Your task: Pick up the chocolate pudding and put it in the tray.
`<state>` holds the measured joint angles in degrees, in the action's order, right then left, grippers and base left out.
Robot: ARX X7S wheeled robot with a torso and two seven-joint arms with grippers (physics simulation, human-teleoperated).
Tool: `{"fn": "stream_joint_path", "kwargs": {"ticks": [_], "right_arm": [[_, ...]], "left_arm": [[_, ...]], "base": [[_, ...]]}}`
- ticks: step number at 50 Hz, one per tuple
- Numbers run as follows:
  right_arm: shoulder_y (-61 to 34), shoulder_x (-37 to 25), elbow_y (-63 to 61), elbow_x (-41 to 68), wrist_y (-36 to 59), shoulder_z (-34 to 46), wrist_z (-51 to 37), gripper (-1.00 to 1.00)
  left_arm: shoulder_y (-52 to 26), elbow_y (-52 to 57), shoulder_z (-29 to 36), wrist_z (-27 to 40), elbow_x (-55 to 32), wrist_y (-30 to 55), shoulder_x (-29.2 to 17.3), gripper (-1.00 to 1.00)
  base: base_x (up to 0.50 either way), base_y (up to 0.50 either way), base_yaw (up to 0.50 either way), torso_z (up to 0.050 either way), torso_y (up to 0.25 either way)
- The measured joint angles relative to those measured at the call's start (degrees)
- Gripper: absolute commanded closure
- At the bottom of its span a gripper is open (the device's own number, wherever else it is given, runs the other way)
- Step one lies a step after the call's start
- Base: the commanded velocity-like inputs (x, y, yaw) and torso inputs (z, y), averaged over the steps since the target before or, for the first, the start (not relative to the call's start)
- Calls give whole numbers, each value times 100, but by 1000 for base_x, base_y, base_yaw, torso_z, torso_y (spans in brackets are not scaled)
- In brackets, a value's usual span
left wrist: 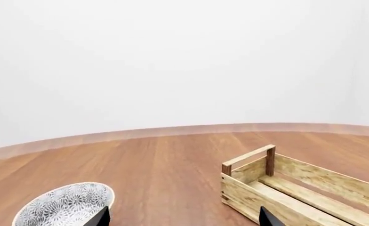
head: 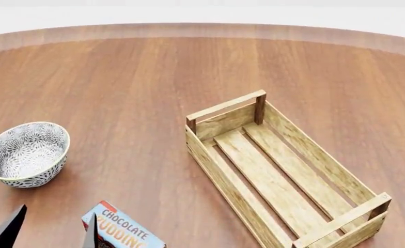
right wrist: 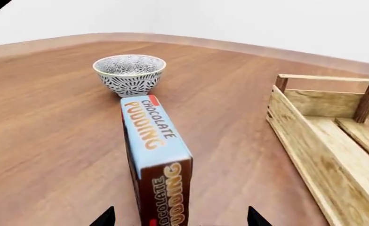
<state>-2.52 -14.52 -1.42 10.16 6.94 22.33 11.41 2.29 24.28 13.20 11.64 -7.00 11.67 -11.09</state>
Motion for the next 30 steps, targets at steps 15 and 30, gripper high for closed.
{"fn": "stream_joint_path", "kwargs": {"ticks": [15,30], "right_arm": [[-369,58,387,-60,76,159,86,-100],[-827,355,1399,-262,-126,508,211,-100]], "left_arm": [[-44,74,109,78,-17,71,-55,-100],[-128,140,265,137,-10,157,-71,-100]], "base": [[0,0,0,0,0],[0,0,0,0,0]]}}
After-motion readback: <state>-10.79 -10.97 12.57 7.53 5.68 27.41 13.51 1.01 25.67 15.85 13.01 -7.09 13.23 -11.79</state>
